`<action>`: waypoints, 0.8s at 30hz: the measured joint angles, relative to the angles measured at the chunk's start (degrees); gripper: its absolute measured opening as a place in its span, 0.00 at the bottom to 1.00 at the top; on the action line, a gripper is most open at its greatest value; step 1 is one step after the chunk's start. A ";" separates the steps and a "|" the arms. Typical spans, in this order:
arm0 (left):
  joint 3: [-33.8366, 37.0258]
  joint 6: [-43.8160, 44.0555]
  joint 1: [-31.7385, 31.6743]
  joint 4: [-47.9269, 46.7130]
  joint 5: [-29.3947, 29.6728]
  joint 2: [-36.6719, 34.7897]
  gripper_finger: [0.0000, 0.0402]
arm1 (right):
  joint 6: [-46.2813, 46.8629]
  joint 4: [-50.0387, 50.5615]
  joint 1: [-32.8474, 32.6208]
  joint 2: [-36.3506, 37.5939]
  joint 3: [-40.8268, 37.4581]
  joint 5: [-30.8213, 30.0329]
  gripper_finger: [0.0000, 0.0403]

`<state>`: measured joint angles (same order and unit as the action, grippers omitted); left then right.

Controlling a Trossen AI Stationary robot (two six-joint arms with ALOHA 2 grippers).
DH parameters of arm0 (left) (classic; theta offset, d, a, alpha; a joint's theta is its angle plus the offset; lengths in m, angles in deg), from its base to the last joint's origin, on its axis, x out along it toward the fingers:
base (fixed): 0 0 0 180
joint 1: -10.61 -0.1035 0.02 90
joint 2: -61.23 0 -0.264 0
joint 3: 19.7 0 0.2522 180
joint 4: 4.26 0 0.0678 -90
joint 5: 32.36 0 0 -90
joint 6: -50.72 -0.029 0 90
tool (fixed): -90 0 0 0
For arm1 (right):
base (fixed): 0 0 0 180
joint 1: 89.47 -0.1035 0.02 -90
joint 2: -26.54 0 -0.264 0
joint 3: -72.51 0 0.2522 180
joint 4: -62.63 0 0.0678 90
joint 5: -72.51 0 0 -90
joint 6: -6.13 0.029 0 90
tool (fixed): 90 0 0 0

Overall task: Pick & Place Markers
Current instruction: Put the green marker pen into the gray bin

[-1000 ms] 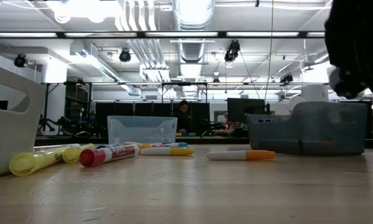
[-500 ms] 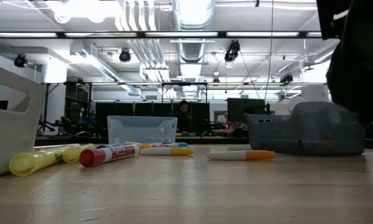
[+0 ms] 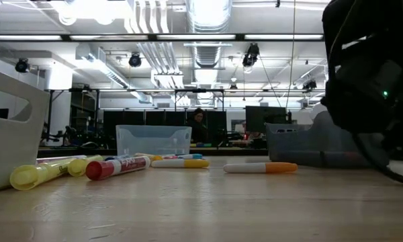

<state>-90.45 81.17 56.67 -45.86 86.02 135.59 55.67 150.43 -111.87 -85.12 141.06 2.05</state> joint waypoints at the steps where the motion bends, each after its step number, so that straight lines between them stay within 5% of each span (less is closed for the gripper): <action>1: 0.00 -0.02 0.00 0.00 0.00 0.00 0.25 | 0.29 -1.26 0.01 0.56 -0.25 0.14 0.30; 14: 0.02 0.09 0.00 0.04 0.00 0.00 0.25 | 6.01 -14.40 -1.43 6.65 -1.18 3.28 0.21; 24: 0.02 0.07 0.00 0.64 0.00 0.00 0.25 | 9.54 -18.11 -3.99 6.59 3.21 -2.32 0.17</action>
<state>-90.43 81.25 56.67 -45.22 86.02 135.59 65.21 132.33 -115.86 -78.53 144.27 -0.27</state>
